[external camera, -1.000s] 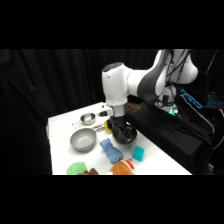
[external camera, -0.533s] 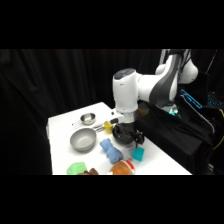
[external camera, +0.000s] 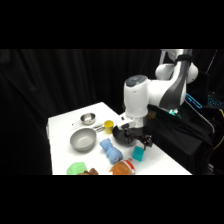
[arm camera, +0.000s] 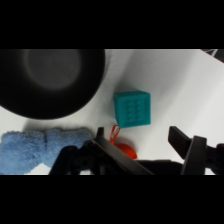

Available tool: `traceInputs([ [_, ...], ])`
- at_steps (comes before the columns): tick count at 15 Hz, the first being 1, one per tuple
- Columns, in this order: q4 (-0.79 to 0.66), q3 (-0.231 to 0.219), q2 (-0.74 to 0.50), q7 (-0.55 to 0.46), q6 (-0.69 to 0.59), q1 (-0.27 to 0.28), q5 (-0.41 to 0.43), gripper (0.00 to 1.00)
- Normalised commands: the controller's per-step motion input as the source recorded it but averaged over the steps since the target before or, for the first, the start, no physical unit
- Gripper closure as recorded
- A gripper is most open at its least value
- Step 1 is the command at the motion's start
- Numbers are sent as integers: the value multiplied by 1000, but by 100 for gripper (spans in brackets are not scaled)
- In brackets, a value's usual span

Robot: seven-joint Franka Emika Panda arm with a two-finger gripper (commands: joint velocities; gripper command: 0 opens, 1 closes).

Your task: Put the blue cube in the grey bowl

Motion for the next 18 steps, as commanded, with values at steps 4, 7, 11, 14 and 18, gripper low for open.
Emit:
traceInputs([
  [4, -178, -16, -9, 137, 366, 73, -45, 0],
  [7, -124, -24, 41, 157, 318, 78, -98, 0],
  [11, -82, -69, 79, 213, 296, 127, -212, 0],
  [14, -53, -180, 102, 282, 287, 207, -344, 0],
  [18, -31, -319, 96, 366, 263, 316, -448, 0],
])
